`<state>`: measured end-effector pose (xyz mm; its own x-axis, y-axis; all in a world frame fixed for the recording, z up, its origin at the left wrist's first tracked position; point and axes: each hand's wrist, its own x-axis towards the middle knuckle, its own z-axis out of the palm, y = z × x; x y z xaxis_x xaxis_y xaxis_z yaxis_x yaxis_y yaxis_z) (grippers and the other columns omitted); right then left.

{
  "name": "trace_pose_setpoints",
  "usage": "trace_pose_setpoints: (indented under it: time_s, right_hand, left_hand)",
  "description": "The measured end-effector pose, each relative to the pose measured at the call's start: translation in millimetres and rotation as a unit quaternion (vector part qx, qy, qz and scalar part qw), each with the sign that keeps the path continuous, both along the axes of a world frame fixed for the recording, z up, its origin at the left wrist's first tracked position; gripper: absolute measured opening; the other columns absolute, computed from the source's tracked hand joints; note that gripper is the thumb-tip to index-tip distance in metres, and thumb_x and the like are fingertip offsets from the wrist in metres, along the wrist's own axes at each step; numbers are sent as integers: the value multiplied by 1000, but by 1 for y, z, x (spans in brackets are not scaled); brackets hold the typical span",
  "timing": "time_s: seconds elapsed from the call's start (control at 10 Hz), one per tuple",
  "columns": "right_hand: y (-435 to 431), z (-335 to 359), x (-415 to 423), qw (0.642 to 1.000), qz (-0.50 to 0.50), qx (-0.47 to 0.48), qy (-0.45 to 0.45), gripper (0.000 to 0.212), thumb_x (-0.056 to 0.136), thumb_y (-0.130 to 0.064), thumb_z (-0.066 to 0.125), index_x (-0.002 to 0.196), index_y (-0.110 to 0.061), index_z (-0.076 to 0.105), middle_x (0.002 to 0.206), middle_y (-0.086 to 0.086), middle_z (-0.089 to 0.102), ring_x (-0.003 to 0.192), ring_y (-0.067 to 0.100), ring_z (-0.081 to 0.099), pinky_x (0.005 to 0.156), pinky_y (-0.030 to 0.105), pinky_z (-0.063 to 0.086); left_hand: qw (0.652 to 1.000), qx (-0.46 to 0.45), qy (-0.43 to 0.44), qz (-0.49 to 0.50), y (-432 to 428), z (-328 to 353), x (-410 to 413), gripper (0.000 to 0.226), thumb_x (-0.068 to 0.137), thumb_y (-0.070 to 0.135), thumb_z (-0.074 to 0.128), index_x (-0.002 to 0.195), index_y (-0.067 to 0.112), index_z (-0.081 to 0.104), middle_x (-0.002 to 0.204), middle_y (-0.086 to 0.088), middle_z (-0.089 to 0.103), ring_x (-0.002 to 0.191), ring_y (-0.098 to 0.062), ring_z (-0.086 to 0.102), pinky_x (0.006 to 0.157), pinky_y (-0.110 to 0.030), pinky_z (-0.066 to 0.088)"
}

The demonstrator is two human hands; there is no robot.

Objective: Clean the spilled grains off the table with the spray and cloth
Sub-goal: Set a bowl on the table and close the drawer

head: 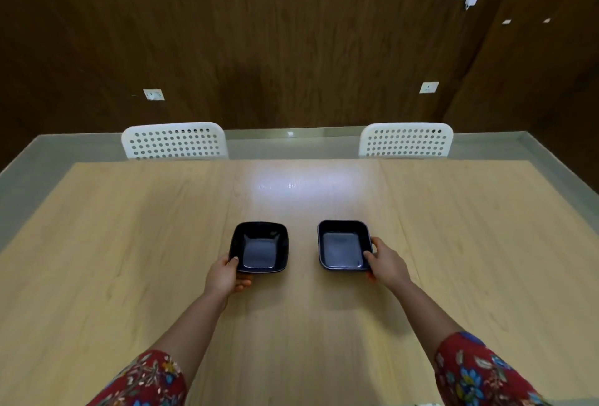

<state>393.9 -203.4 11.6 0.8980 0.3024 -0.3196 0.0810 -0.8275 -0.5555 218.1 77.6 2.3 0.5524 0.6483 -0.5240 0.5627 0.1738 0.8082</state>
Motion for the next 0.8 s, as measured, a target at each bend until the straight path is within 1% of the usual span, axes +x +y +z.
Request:
trace_pose_setpoints:
  time_s: [0.1,0.2,0.3,0.4,0.5,0.6,0.7,0.8]
  right_hand:
    - [6,-5,8,1000,-1,-4,2,33,100,-24,44,133,-22,46,88,7,71,71,23,68,63,32,50]
    - [8,-7,12,1000,-13,2,1,34,100,-24,44,134,-21,46,88,6,71,66,20,67,61,30,50]
    - [9,-8,13,1000,-18,5,-3,36,99,-24,45,135,-20,45,90,6,71,66,20,67,61,30,50]
    - [8,-9,13,1000,-20,8,1,38,99,-23,46,136,-20,44,88,7,71,65,20,67,63,32,53]
    - [7,-8,10,1000,-20,8,2,38,99,-24,46,137,-20,44,87,7,70,64,19,67,62,33,54]
    - [7,-3,8,1000,-17,5,6,40,99,-30,47,138,-20,42,84,5,70,62,17,66,57,29,51]
    - [3,-3,7,999,-15,-40,12,52,97,-48,46,140,-22,38,91,4,71,73,19,68,65,31,54]
    - [0,4,1,995,-24,-92,-43,59,95,-58,40,142,-23,38,106,5,70,89,24,68,70,32,53]
  left_hand:
    - [1000,-3,4,0,3,-2,5,24,104,18,34,118,10,52,85,-20,68,57,-25,62,50,-30,47]
    - [1000,-11,6,5,2,-5,5,24,105,17,34,119,10,52,88,-21,68,57,-25,63,50,-30,47]
    - [1000,-22,12,1,2,-9,4,27,104,18,34,122,9,52,89,-21,68,58,-25,63,50,-30,48]
    - [999,-32,6,-9,3,-8,2,29,105,19,33,126,9,50,89,-20,67,60,-25,64,53,-31,49]
    - [999,-33,4,-24,1,-4,1,30,105,19,32,130,9,47,90,-18,66,65,-24,64,56,-31,52]
    - [999,-34,7,-42,-1,3,-1,33,105,27,37,133,10,43,90,-16,66,68,-25,64,61,-34,53]
    - [998,-10,39,-54,-3,4,-7,47,101,41,41,139,15,39,92,-14,68,64,-26,65,58,-32,52]
    - [994,58,73,-49,-7,10,-19,57,100,40,44,148,14,28,87,-10,67,63,-25,63,62,-33,51]
